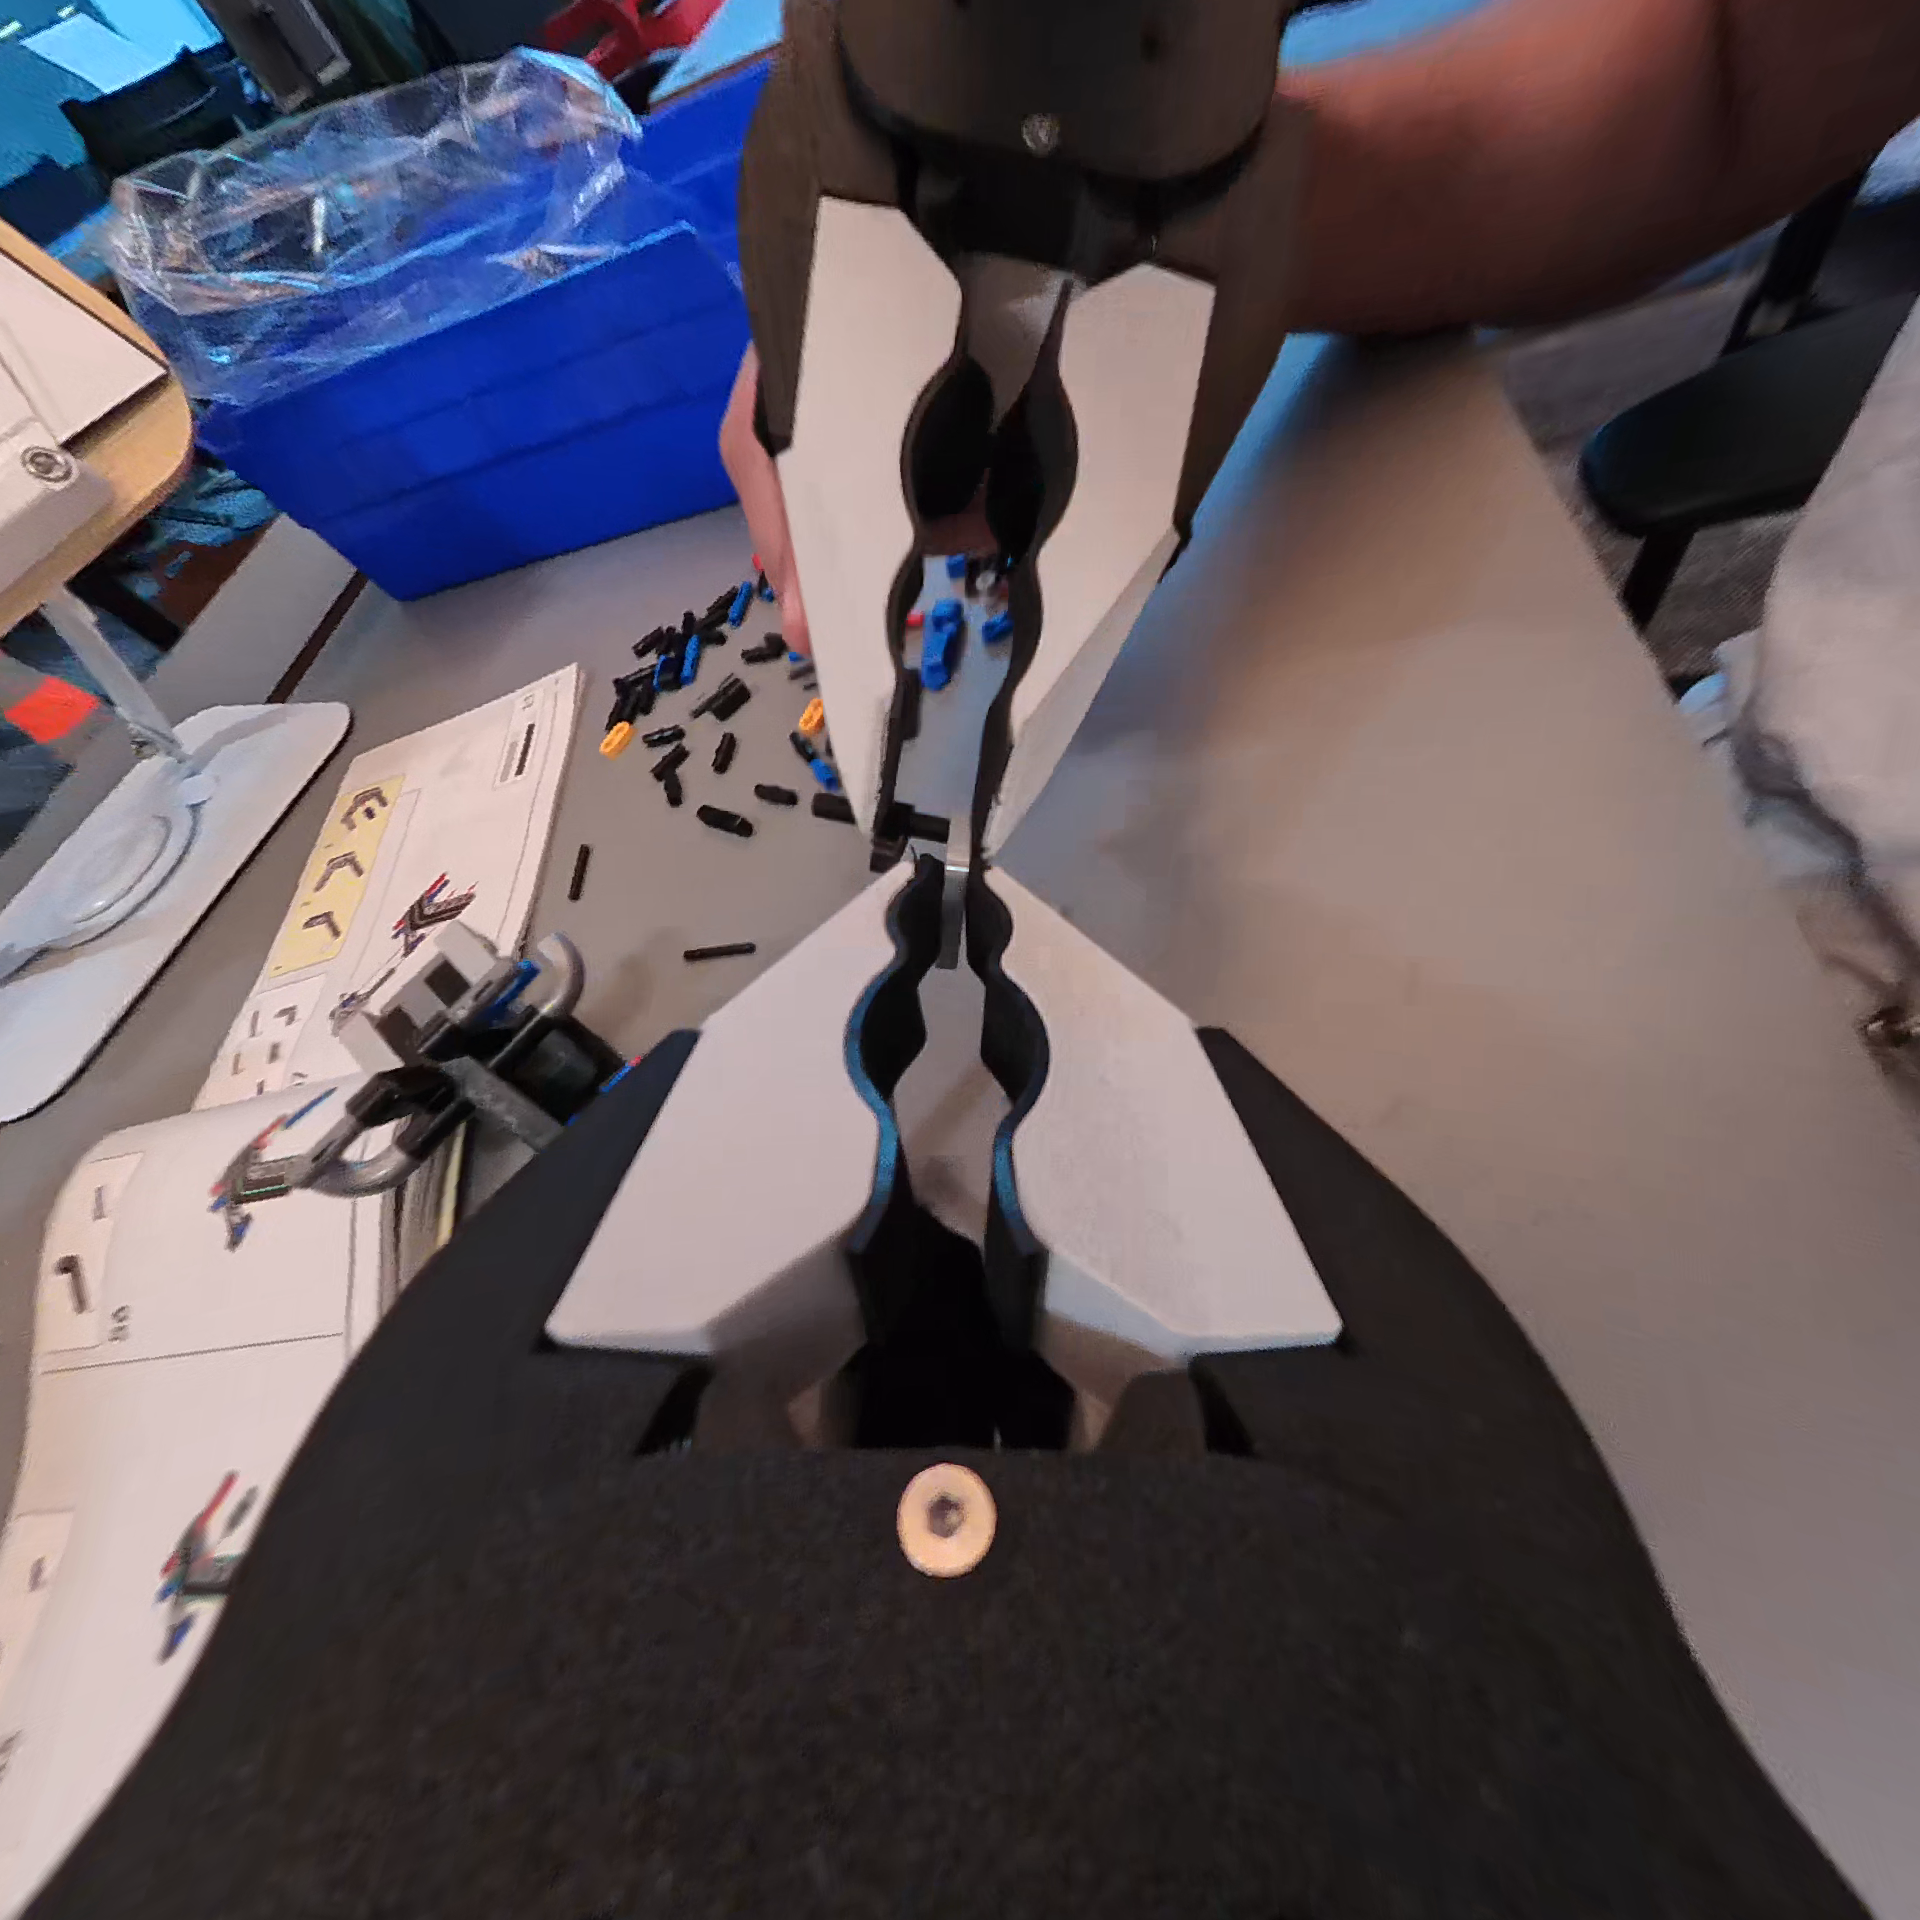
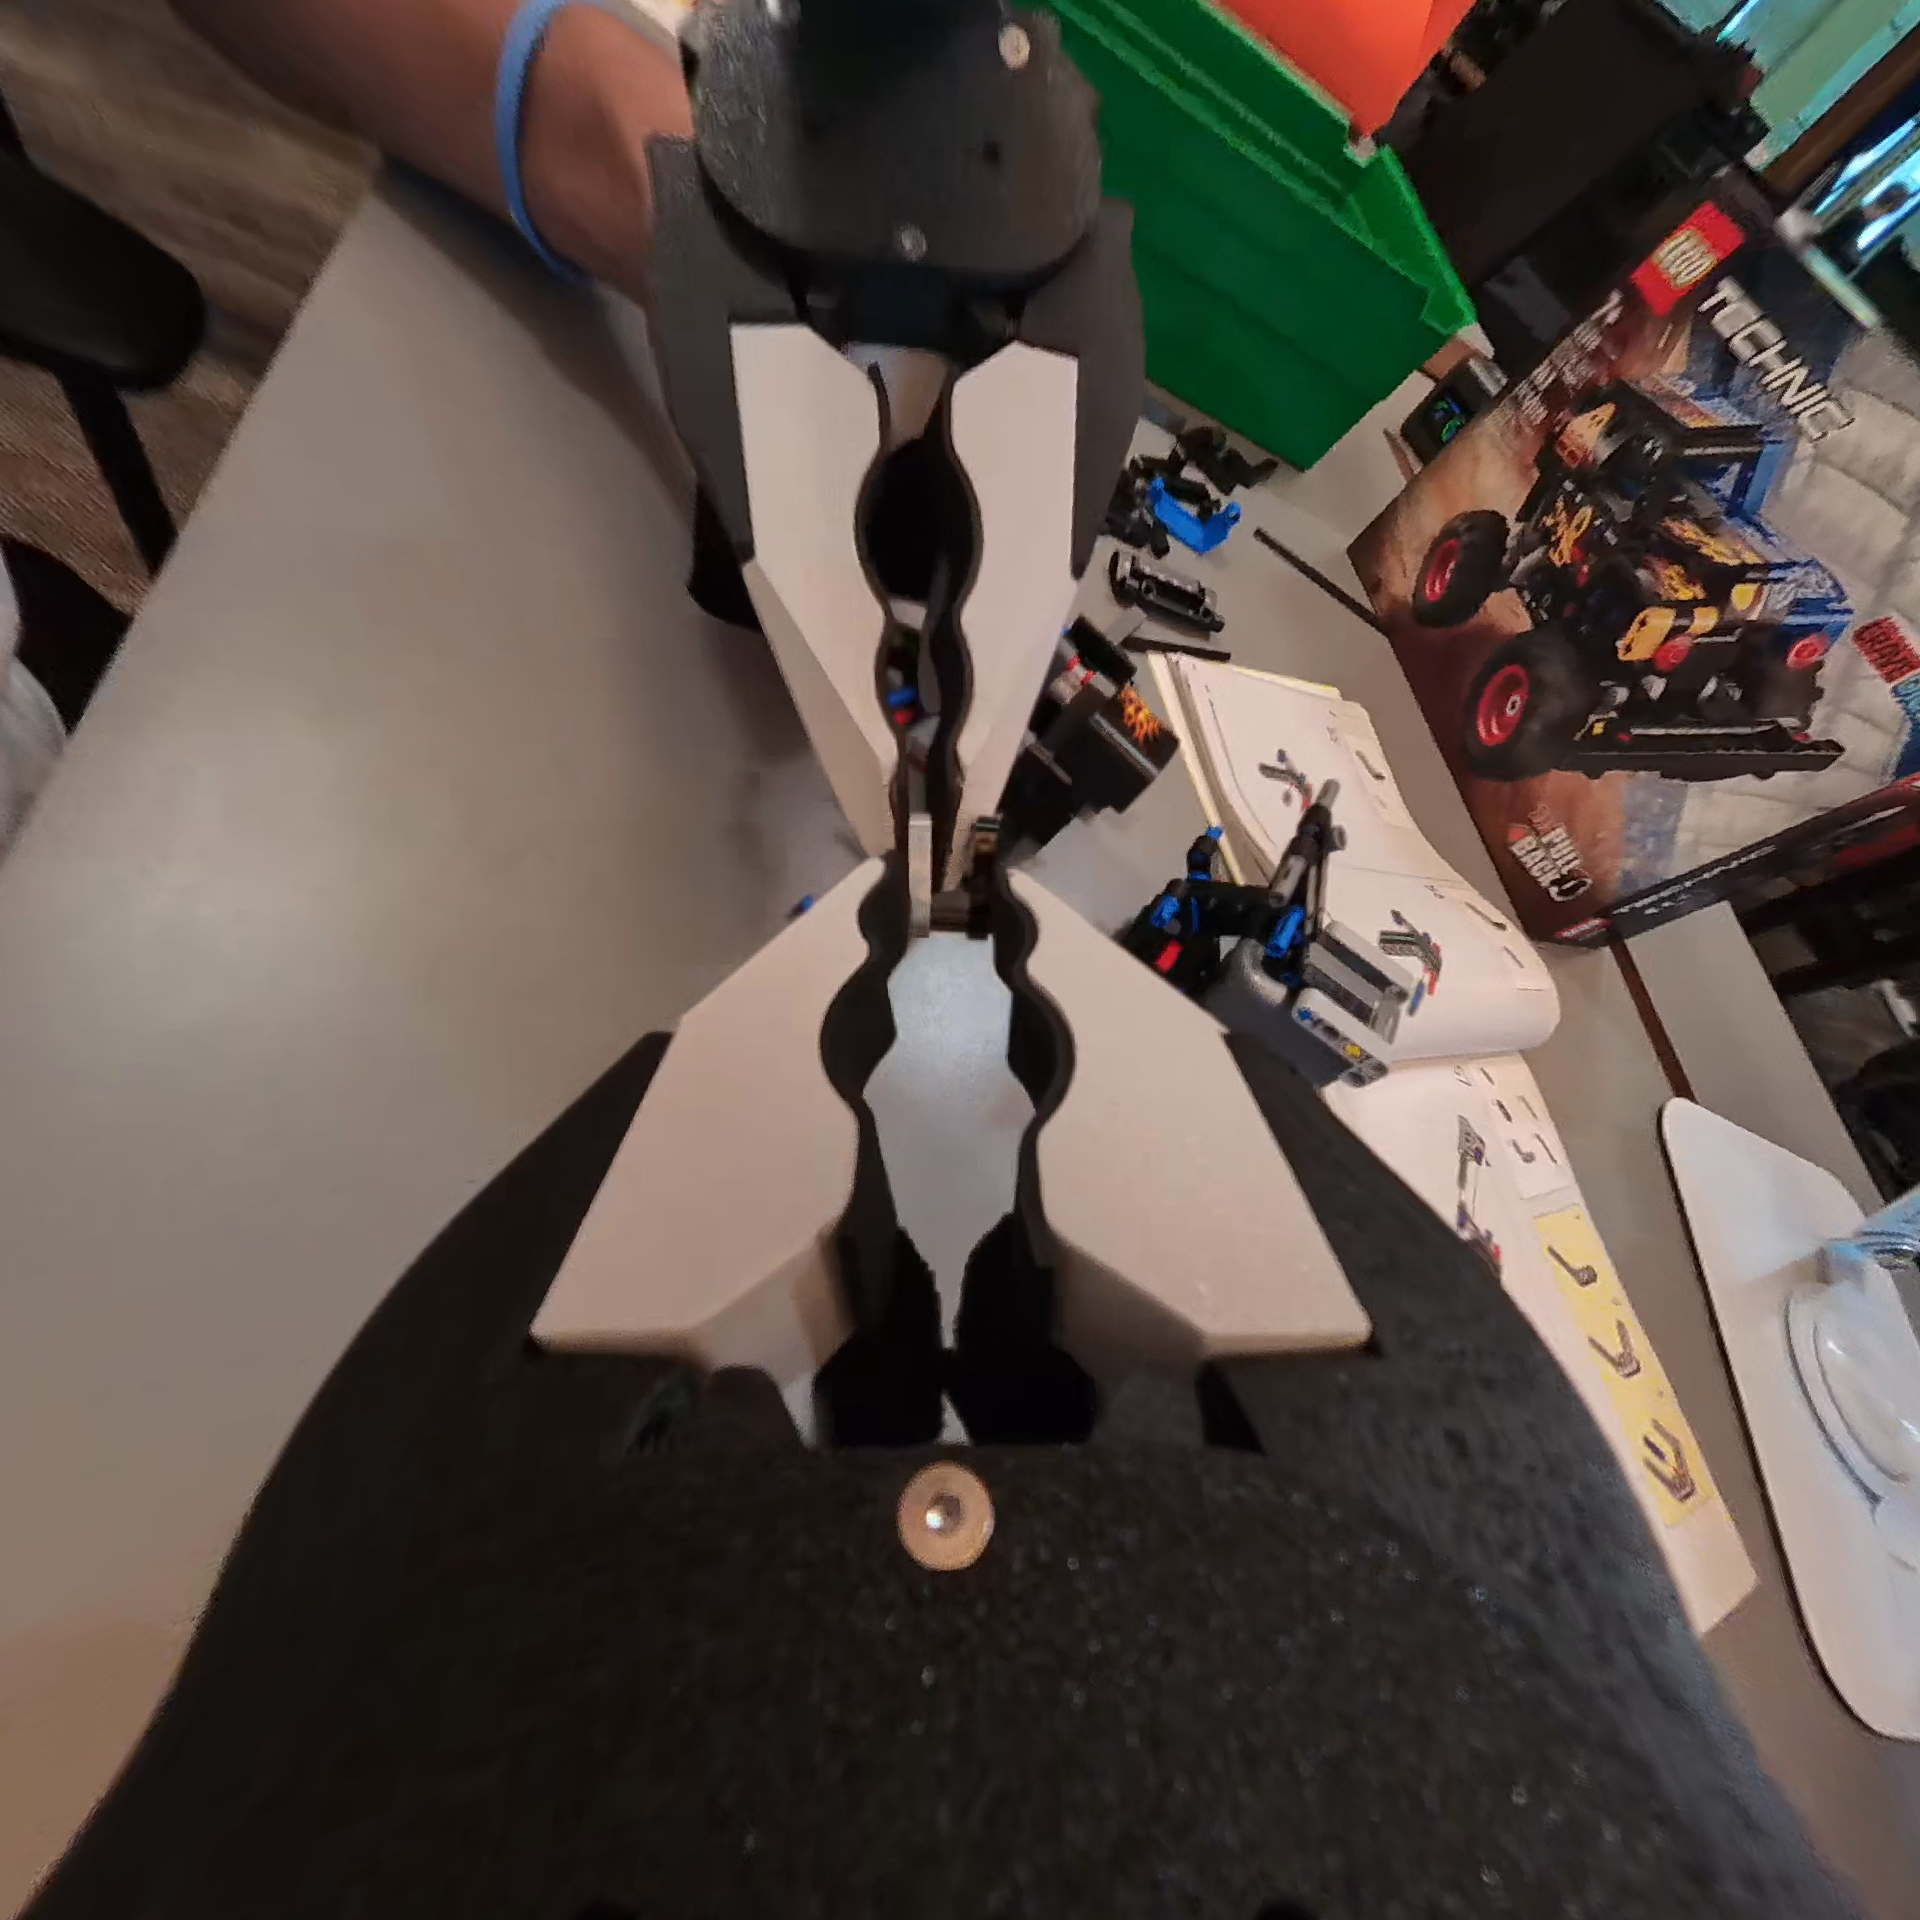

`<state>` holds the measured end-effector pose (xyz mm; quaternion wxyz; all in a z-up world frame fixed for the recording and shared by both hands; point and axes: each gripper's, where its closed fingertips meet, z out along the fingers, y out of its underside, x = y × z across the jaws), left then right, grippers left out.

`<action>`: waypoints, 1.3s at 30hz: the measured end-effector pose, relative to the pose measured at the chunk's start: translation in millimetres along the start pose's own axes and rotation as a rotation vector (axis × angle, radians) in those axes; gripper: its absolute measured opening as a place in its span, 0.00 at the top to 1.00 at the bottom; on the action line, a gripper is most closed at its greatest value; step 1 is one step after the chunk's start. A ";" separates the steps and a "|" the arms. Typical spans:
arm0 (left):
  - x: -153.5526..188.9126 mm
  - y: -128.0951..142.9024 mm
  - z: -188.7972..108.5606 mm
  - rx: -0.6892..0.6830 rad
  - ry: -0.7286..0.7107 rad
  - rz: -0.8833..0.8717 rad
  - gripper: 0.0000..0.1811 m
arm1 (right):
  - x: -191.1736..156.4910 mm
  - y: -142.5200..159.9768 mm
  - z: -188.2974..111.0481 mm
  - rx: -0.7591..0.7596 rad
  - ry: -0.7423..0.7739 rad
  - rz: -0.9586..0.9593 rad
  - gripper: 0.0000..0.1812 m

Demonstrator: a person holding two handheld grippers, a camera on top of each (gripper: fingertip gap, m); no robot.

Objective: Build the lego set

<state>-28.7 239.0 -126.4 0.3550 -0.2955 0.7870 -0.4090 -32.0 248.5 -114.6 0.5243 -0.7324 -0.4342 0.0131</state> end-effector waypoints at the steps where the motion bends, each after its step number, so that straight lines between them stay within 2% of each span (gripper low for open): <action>1: -0.5 2.6 1.6 -0.017 -0.020 0.031 0.99 | -0.9 3.5 1.4 -0.023 -0.005 -0.010 0.92; 4: -3.4 2.8 0.9 -0.027 -0.048 0.054 0.98 | 1.3 5.0 1.8 -0.018 -0.001 -0.020 0.92; 9: -9.9 0.9 -8.6 -0.020 -0.045 0.022 0.92 | 5.4 -8.8 -7.1 0.090 -0.042 0.085 0.93; 13: -5.4 -3.6 -10.4 0.006 -0.024 0.034 0.98 | 4.3 -11.3 -6.4 0.115 -0.059 0.113 0.93; 19: -14.6 -7.5 -11.6 0.013 -0.128 0.105 0.98 | 10.5 -14.2 -7.6 0.132 -0.049 0.171 0.93; 21: -17.6 -8.3 -12.3 0.012 -0.160 0.123 0.98 | 10.4 -17.1 -7.6 0.148 -0.054 0.193 0.97; 26: -19.4 -9.8 -14.6 0.012 -0.178 0.148 0.98 | 12.3 -19.8 -7.2 0.161 -0.038 0.184 0.97; 30: -20.8 -0.3 -10.4 -0.038 -0.162 0.136 0.99 | 14.0 -11.2 -2.9 0.122 -0.031 0.199 0.96; 31: -22.1 2.1 -9.5 -0.052 -0.168 0.138 0.99 | 17.8 -8.7 -3.2 0.104 0.000 0.190 0.95; 33: -22.7 9.3 -7.5 -0.093 -0.176 0.159 0.99 | 26.5 -6.1 -5.5 0.090 0.070 0.162 0.86; 36: -17.7 12.6 -4.5 -0.111 -0.161 0.185 0.99 | 20.4 2.1 0.8 0.028 0.032 0.164 0.76; 39: -12.9 16.3 -1.8 -0.141 -0.149 0.223 0.99 | 14.0 11.4 7.7 -0.021 0.013 0.129 0.76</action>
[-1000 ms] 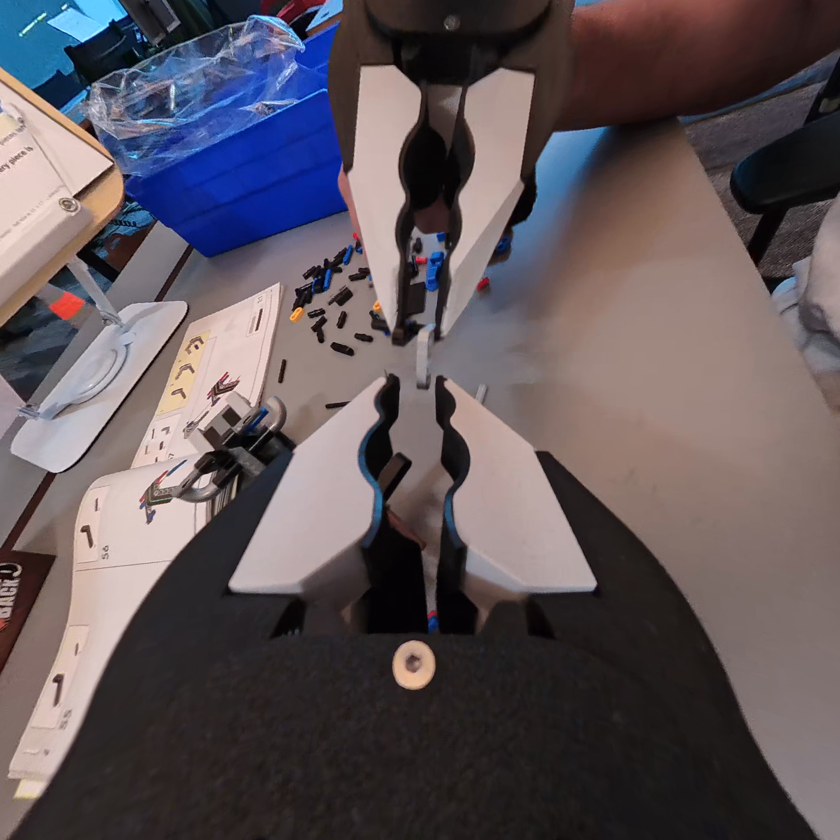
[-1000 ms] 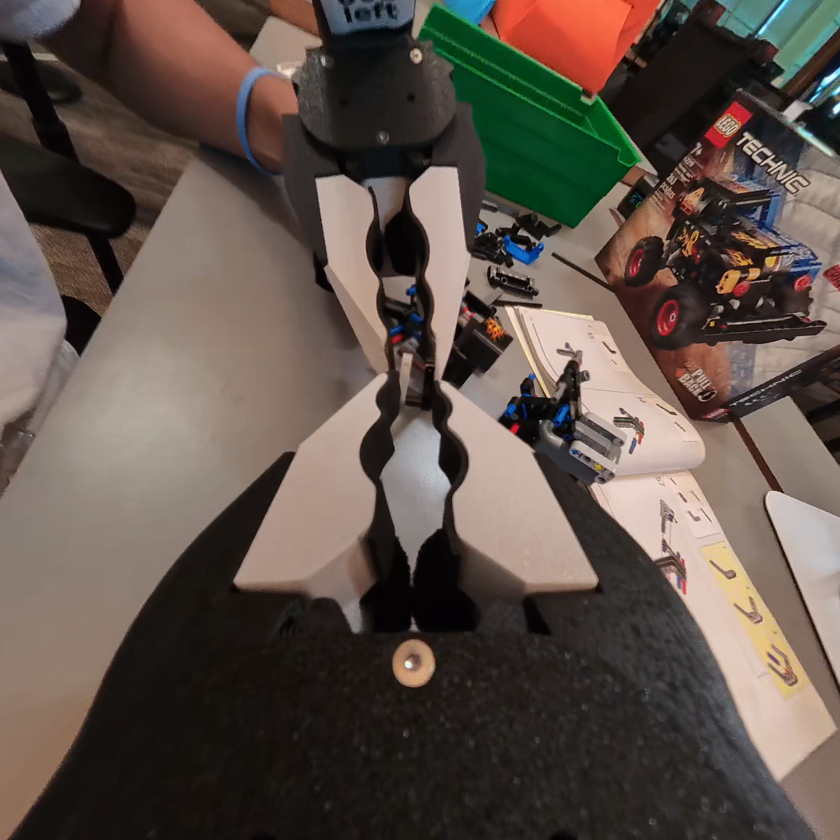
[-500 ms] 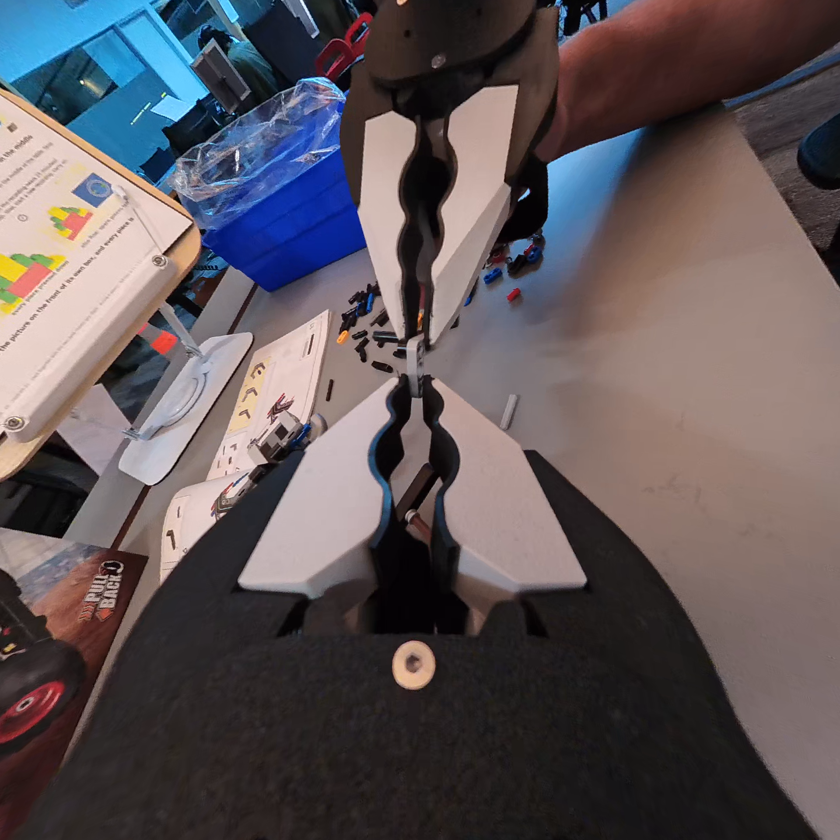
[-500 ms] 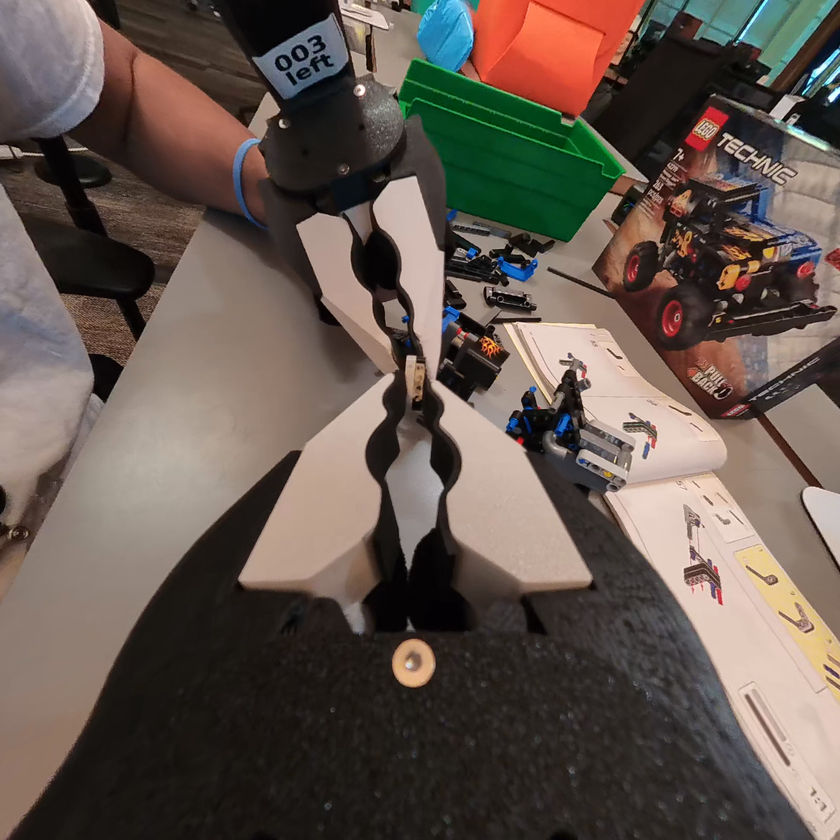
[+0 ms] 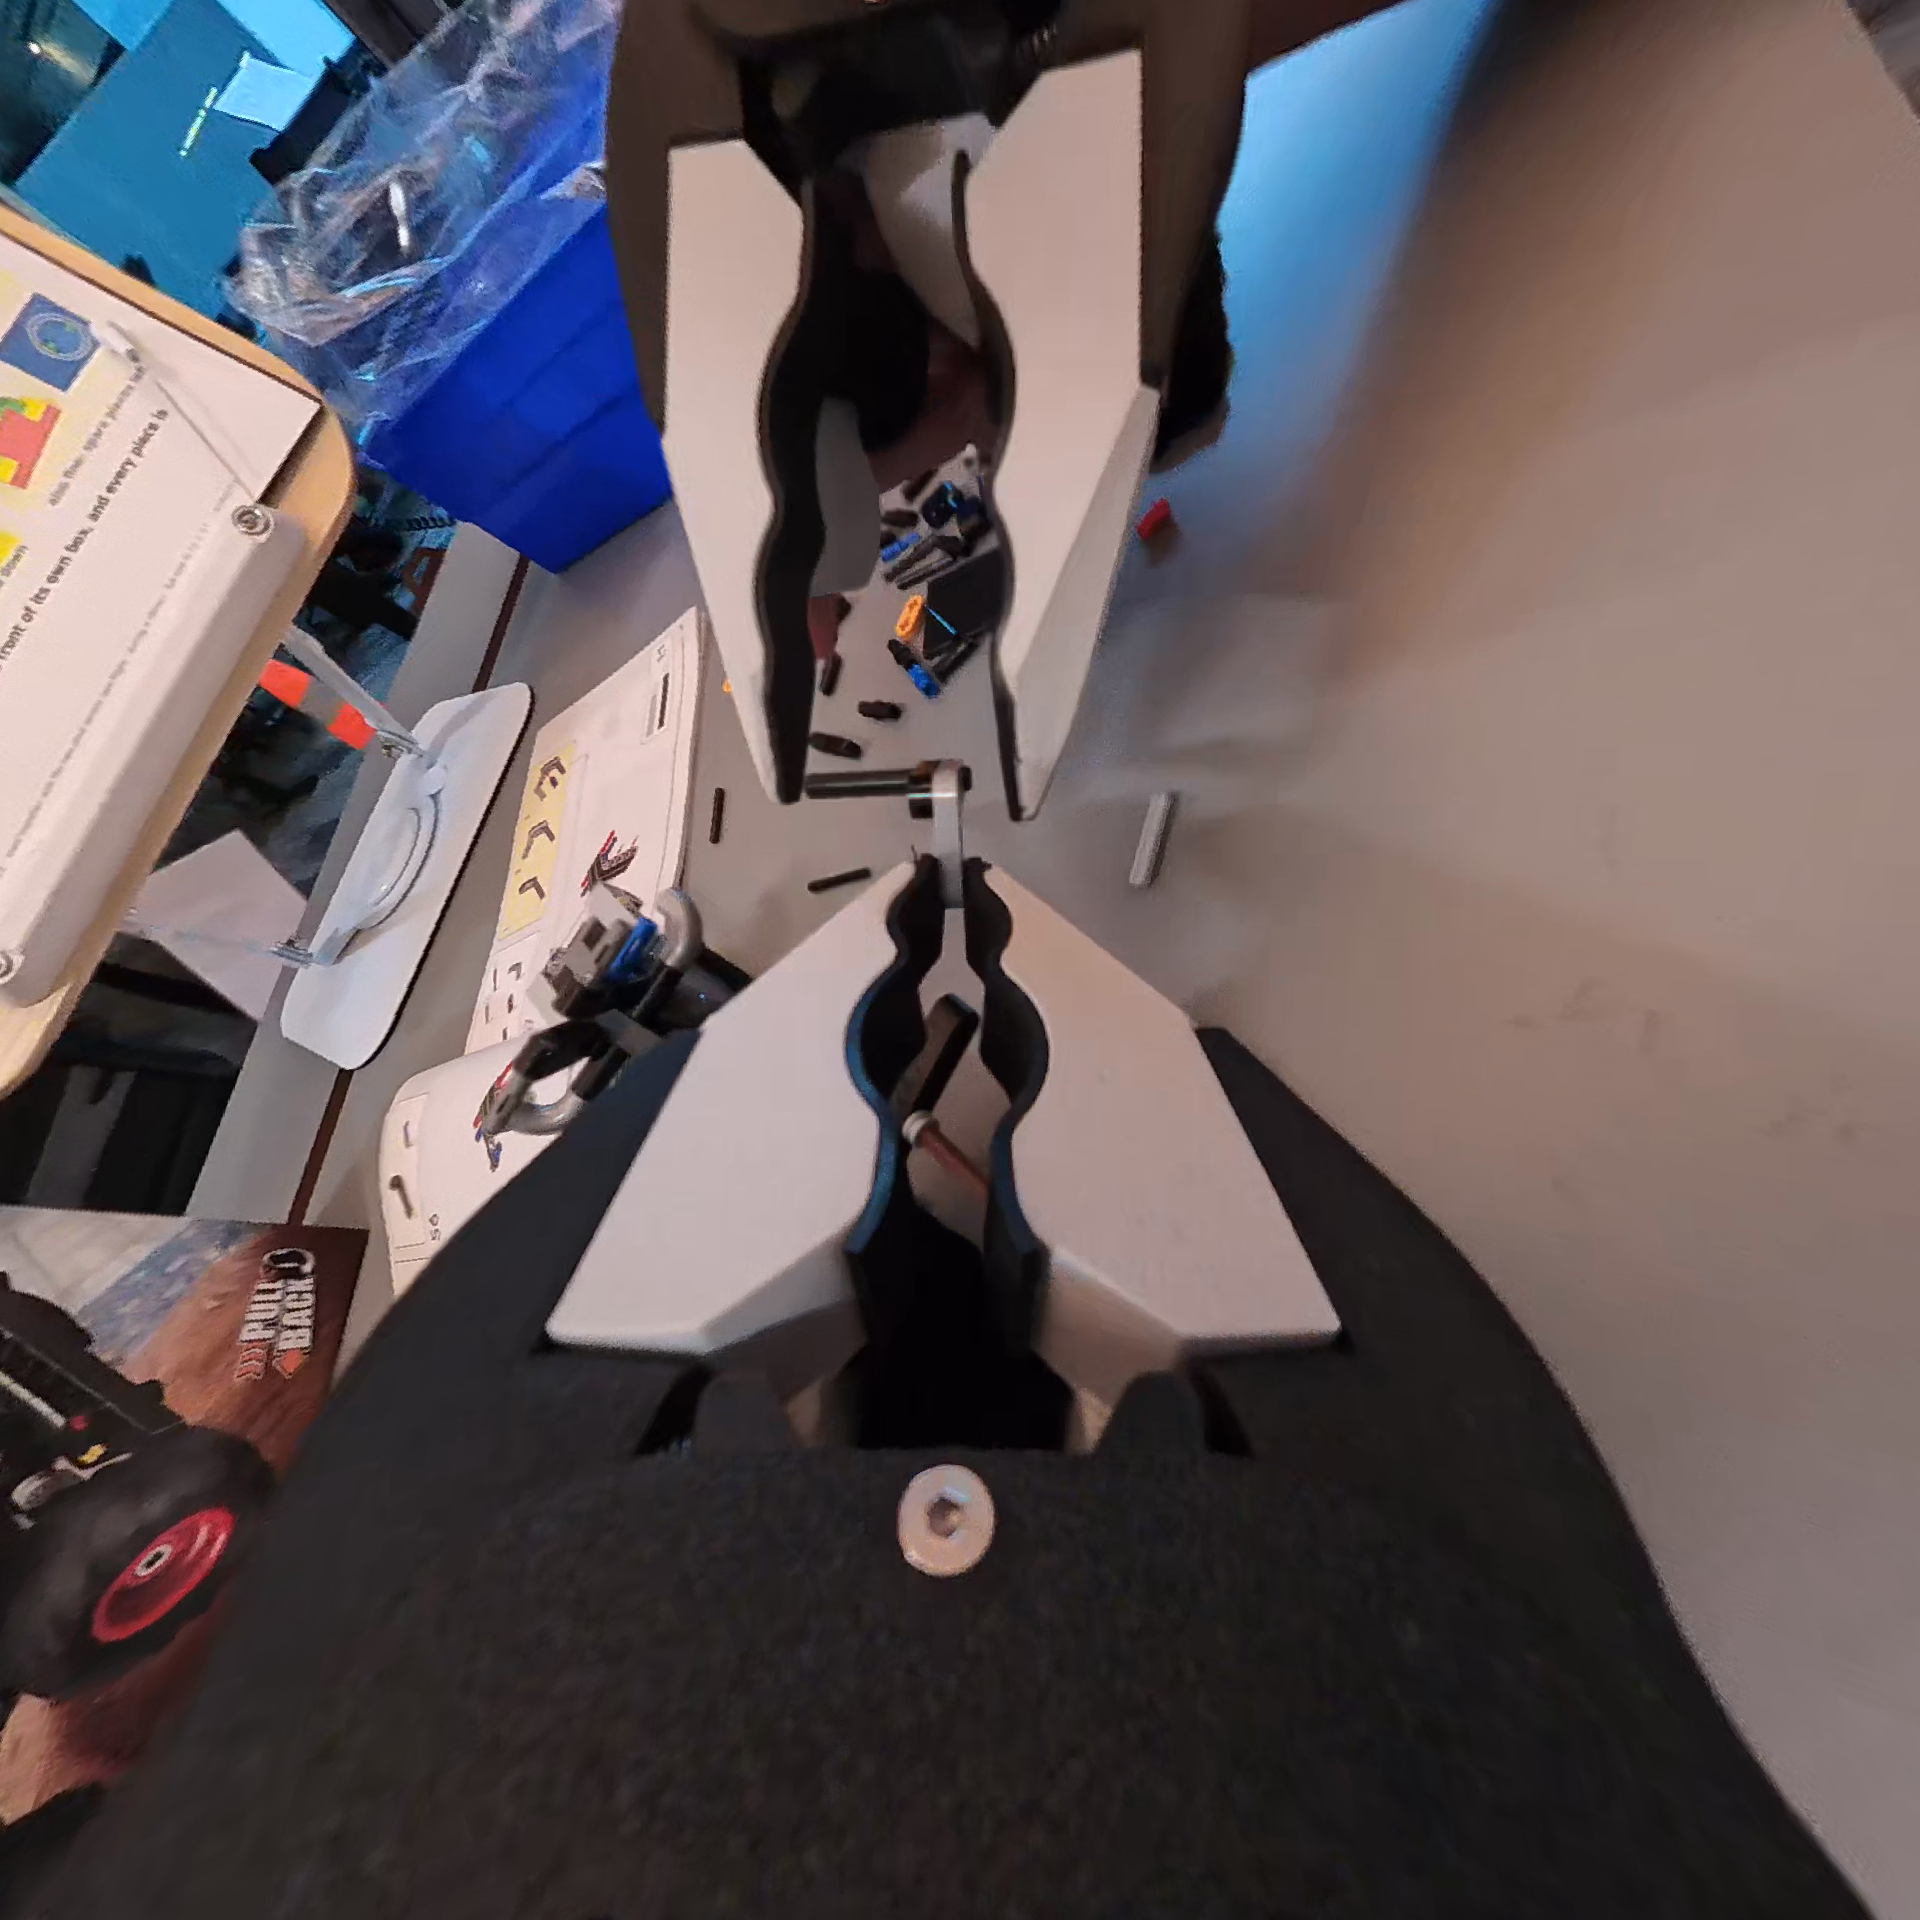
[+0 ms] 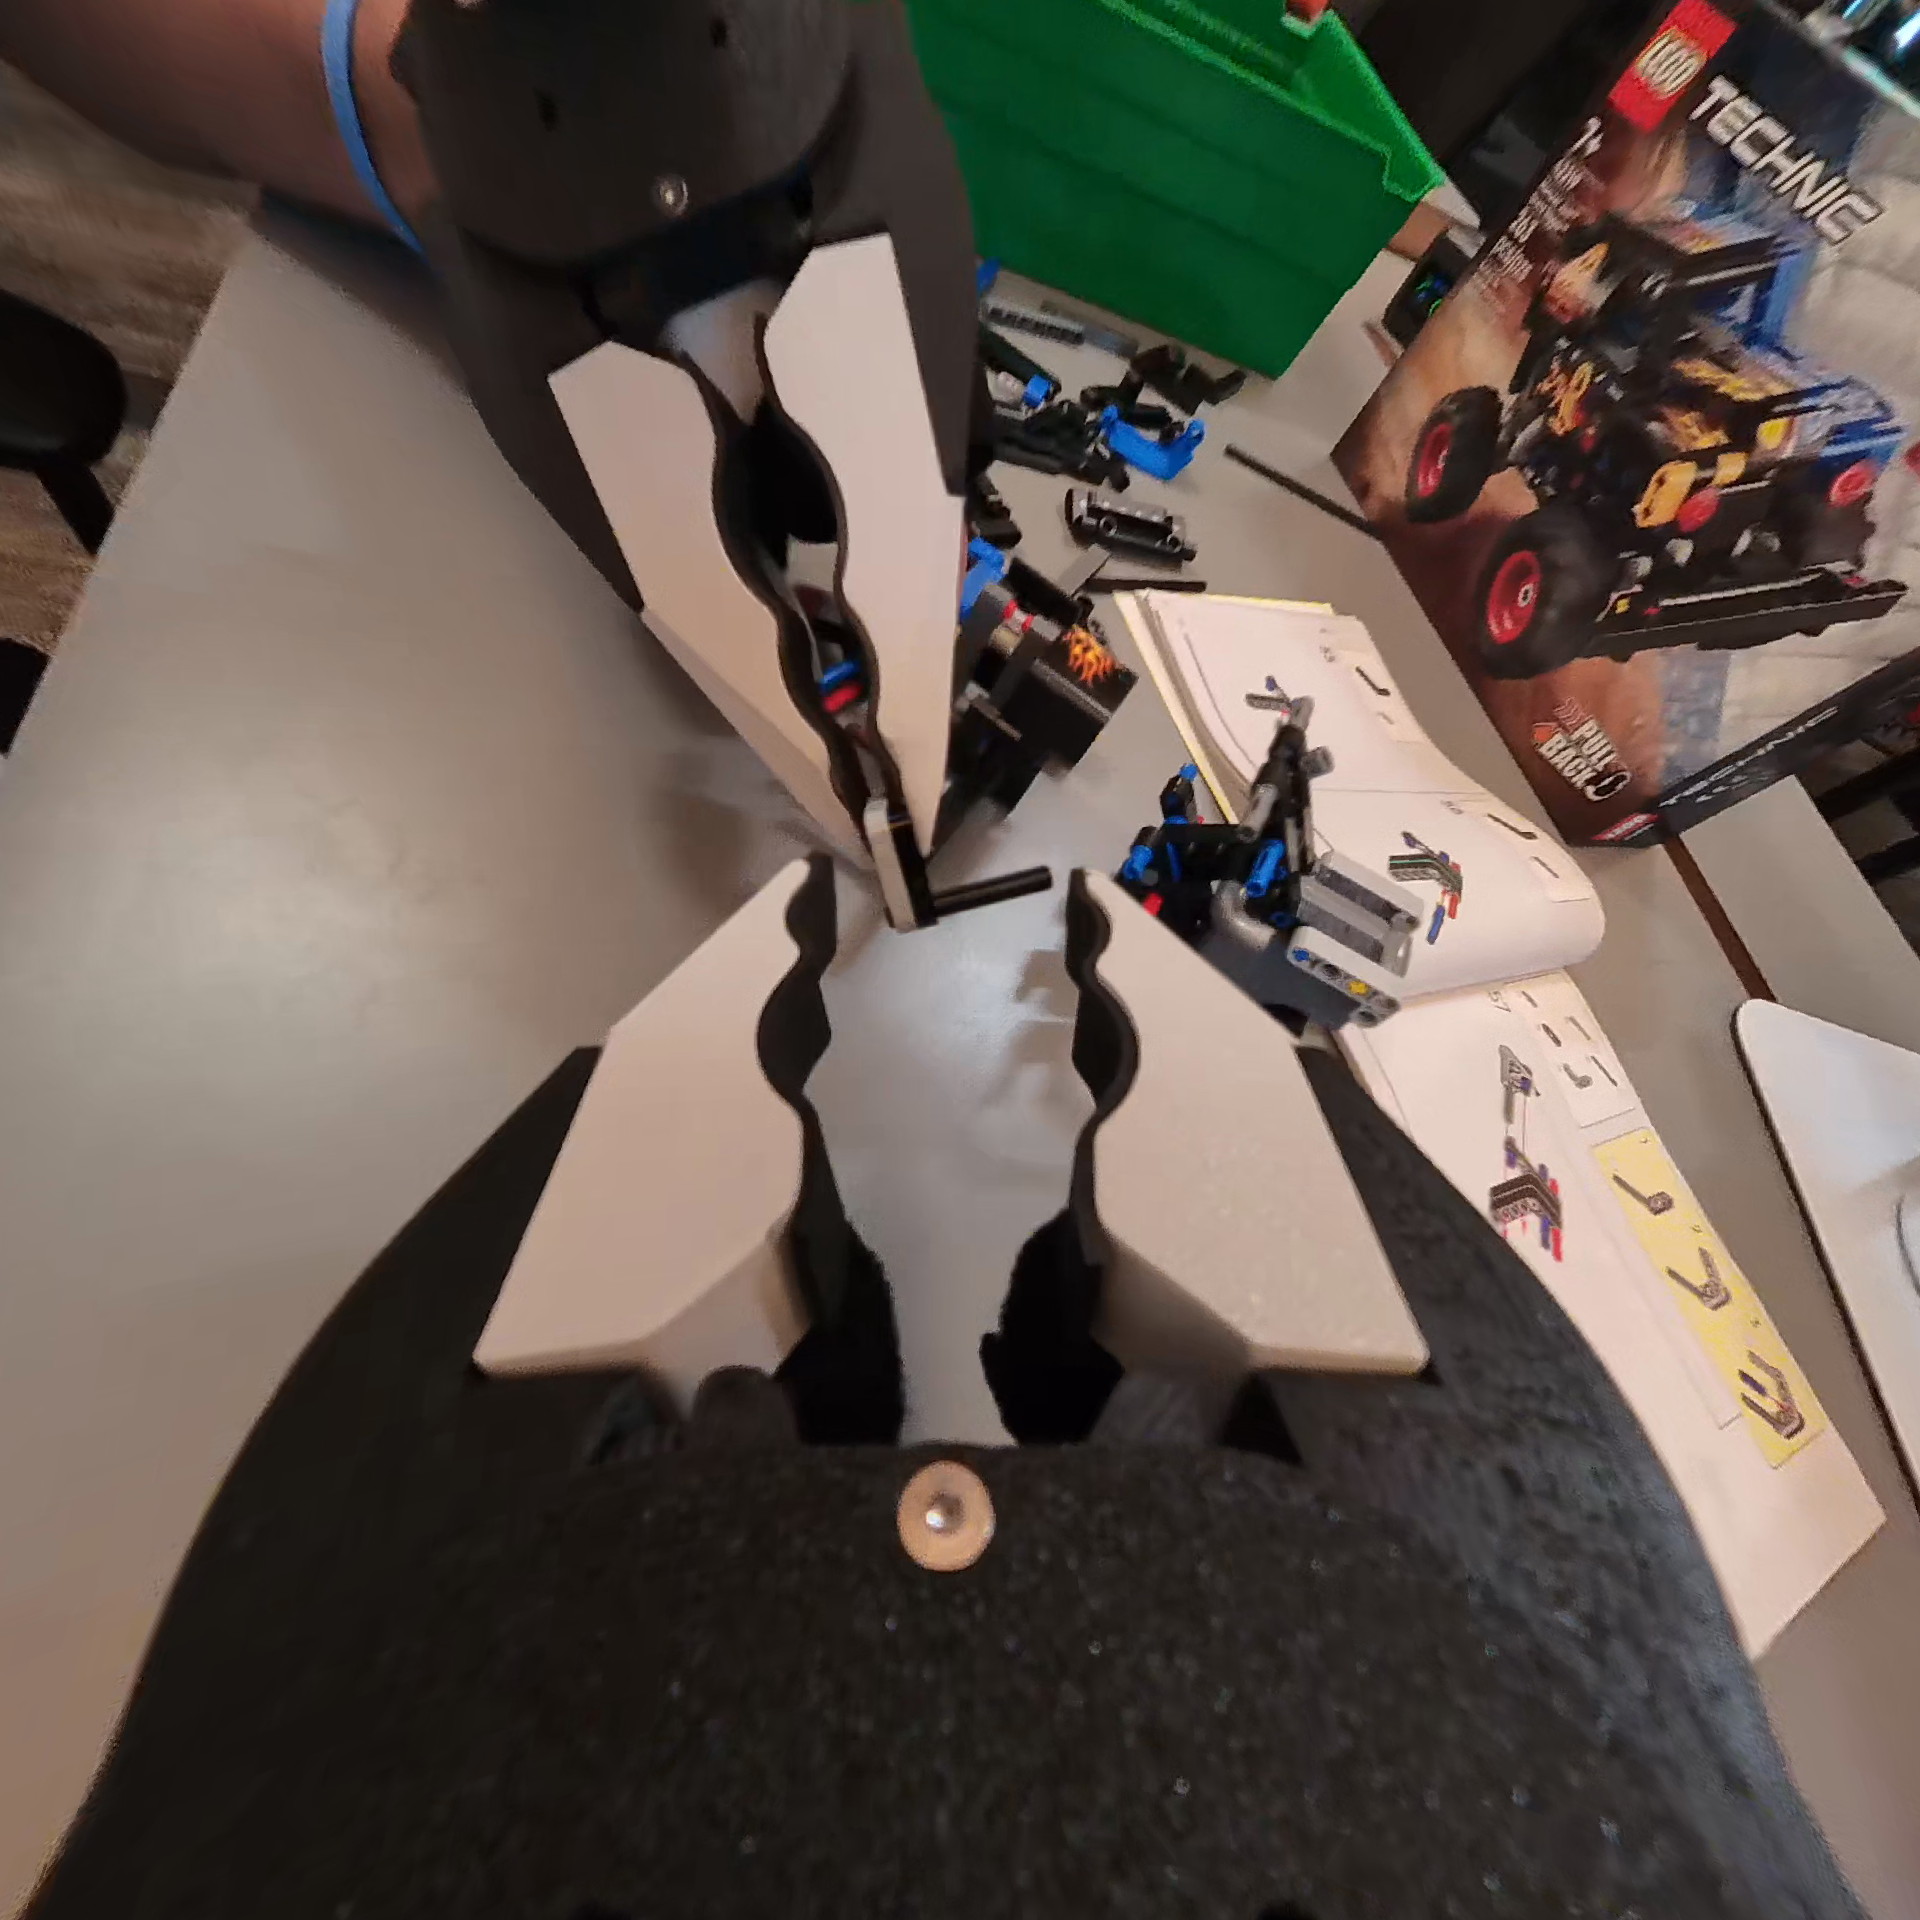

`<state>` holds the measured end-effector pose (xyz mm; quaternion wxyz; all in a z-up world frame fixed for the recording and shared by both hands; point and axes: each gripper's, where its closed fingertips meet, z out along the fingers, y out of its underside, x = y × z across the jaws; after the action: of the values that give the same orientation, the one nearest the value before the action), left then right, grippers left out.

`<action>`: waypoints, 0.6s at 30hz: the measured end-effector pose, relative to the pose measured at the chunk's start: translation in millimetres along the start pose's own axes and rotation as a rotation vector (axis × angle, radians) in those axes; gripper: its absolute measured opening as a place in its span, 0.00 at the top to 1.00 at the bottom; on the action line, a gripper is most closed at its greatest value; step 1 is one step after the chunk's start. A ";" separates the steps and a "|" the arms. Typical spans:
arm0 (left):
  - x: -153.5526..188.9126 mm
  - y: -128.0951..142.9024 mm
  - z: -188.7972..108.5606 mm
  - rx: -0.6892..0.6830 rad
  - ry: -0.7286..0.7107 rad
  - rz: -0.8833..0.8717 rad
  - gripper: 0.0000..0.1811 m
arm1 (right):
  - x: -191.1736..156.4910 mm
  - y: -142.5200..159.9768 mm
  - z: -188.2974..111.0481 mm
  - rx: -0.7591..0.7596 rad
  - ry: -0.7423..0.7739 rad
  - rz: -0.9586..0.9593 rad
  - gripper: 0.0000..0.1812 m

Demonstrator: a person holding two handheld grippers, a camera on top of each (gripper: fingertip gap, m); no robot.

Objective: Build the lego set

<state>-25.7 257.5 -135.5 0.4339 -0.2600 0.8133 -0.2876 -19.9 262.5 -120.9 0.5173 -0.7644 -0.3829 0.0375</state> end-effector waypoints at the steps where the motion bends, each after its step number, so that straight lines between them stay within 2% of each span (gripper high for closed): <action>1: 1.8 1.0 0.9 -0.010 -0.003 0.024 0.99 | -2.0 2.6 1.7 -0.016 -0.004 -0.016 0.76; 7: 10.1 6.8 6.4 -0.065 -0.020 0.132 0.99 | -6.3 12.3 10.5 -0.107 0.055 -0.168 0.82; 18: 9.7 1.7 6.3 -0.048 -0.031 0.130 0.99 | -7.1 12.2 5.9 -0.117 0.059 -0.187 0.82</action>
<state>-25.3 250.7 -145.0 0.4580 -0.2213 0.8281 -0.2354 -20.9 260.5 -136.1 0.4840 -0.7550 -0.4388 -0.0559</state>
